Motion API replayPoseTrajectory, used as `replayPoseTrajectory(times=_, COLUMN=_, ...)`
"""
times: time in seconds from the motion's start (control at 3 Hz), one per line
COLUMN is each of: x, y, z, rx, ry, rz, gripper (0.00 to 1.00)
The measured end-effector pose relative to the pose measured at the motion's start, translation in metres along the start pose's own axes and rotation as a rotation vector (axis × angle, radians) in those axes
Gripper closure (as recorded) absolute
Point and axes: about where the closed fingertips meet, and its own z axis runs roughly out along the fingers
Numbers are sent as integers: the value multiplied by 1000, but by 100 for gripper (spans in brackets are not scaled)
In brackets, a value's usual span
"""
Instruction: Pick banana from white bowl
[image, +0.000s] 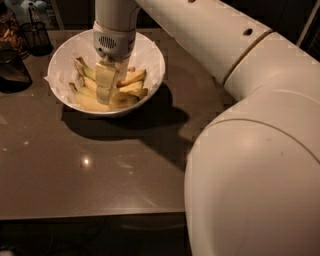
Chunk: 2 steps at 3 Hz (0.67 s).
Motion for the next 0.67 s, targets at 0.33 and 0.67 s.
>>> replayPoseTrajectory(times=0.33, x=-4, y=-5, z=3, rx=-6, ry=-2, rz=6, gripper=31)
replayPoseTrajectory(times=0.67, x=-6, y=-10, z=10, rx=-29, ry=-5, rz=14, gripper=36)
